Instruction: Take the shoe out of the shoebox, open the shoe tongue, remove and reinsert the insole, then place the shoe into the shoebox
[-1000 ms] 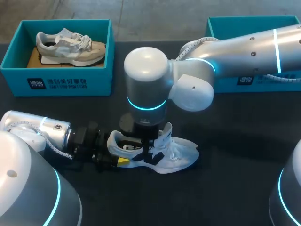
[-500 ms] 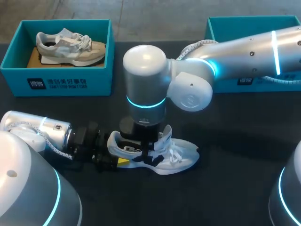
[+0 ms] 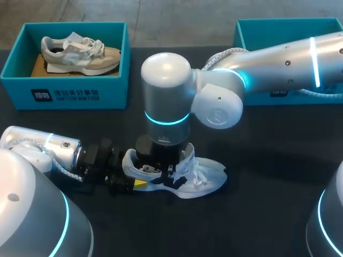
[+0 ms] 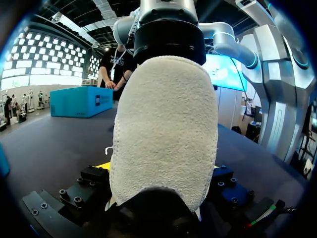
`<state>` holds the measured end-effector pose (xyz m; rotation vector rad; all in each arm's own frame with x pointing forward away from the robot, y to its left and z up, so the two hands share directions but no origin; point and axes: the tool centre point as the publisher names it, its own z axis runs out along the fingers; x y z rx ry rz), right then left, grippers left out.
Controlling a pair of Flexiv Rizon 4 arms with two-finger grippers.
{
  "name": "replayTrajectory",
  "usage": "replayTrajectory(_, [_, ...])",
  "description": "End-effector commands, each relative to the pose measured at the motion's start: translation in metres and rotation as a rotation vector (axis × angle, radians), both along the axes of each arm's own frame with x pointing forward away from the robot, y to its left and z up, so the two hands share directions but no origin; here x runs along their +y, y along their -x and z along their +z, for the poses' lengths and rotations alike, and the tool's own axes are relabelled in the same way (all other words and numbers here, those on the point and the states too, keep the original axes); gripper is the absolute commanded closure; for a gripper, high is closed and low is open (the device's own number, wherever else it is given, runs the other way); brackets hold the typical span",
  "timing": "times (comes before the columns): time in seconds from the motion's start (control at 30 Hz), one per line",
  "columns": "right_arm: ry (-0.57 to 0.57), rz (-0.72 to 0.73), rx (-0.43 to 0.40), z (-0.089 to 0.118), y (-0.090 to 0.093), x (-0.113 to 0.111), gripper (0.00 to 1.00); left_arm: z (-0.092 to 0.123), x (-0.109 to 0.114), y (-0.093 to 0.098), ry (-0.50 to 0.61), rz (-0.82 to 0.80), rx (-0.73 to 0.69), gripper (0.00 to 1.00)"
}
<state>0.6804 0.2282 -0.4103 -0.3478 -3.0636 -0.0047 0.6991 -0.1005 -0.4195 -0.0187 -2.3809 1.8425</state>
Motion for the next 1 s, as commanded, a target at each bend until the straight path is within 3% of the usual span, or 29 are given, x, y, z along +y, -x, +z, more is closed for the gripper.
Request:
replayTrajectory(0.03, [-0.022,-0.009,-0.054,-0.008,0.008,0.000,1.00,-0.002,0.000,-0.002,0.000,0.001,0.001,1.00])
replayTrajectory(0.43, [-0.066,-0.021,-0.155,0.030,0.004,-0.004,1.00,-0.002,0.000,-0.002,0.000,0.001,0.001,1.00])
replayTrajectory(1.0, [-0.215,-0.042,-0.221,0.044,0.000,-0.012,1.00,-0.002,0.000,-0.002,0.000,0.001,0.001,1.00])
